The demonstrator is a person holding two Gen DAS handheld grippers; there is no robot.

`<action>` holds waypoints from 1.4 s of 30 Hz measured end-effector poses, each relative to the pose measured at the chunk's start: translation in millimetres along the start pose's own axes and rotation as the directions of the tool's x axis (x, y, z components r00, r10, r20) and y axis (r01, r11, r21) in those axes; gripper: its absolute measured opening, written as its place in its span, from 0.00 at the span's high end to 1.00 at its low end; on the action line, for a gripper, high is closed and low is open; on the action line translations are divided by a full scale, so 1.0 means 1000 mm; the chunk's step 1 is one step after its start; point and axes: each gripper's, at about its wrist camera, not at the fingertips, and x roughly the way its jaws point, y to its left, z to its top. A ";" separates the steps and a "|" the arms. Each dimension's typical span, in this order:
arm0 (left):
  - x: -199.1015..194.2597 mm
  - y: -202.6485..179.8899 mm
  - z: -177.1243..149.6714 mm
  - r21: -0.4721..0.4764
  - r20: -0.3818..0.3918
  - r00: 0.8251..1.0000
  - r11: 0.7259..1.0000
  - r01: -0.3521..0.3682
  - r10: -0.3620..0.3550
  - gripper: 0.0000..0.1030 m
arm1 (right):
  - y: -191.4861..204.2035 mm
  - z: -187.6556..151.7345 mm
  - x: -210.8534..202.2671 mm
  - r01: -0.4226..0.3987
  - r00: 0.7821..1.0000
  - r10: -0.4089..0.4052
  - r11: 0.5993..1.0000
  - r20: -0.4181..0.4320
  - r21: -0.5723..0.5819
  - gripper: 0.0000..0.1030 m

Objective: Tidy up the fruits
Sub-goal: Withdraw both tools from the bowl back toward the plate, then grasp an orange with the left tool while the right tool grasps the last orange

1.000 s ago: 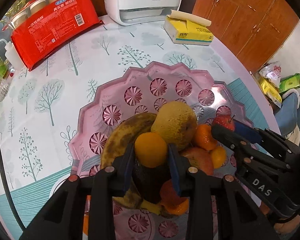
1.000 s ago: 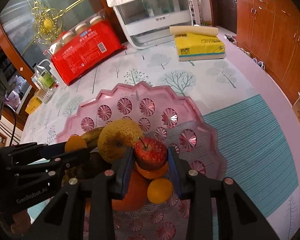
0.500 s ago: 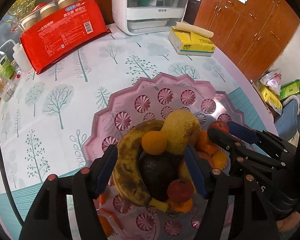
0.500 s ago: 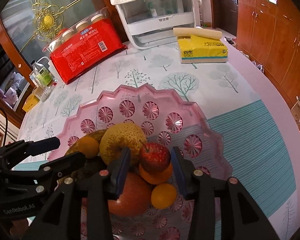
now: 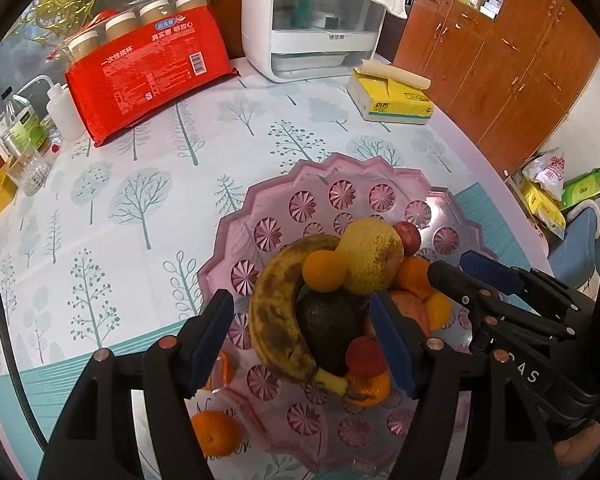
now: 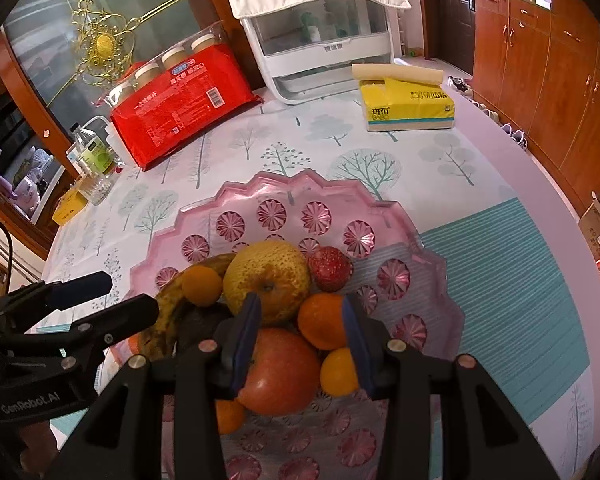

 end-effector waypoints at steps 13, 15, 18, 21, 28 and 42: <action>-0.038 0.015 -0.028 -0.020 0.027 1.000 1.000 0.002 -0.001 0.32 | 0.018 -0.022 -0.029 0.016 1.000 -0.016 1.000 -0.006 0.001 0.59; -0.044 0.018 -0.033 -0.019 0.032 0.999 1.000 0.003 -0.002 0.32 | 0.023 -0.027 -0.034 0.020 1.000 -0.020 1.000 -0.005 -0.004 0.59; -0.055 0.026 -0.039 -0.021 0.038 0.999 1.000 0.006 -0.005 0.32 | 0.032 -0.033 -0.044 0.022 1.000 -0.022 1.000 -0.001 -0.009 0.59; -0.068 0.035 -0.045 -0.019 0.047 0.999 1.000 0.002 -0.001 0.32 | 0.041 -0.039 -0.054 0.027 1.000 -0.027 1.000 0.011 -0.013 0.59; -0.114 0.069 -0.054 -0.004 0.092 0.995 1.000 -0.023 0.023 0.31 | 0.071 -0.046 -0.078 0.028 0.999 -0.028 0.999 0.044 -0.018 0.59; -0.207 0.143 -0.039 0.148 0.220 0.967 0.976 -0.162 0.127 0.25 | 0.149 -0.054 -0.108 0.011 0.994 -0.006 0.999 0.113 -0.047 0.59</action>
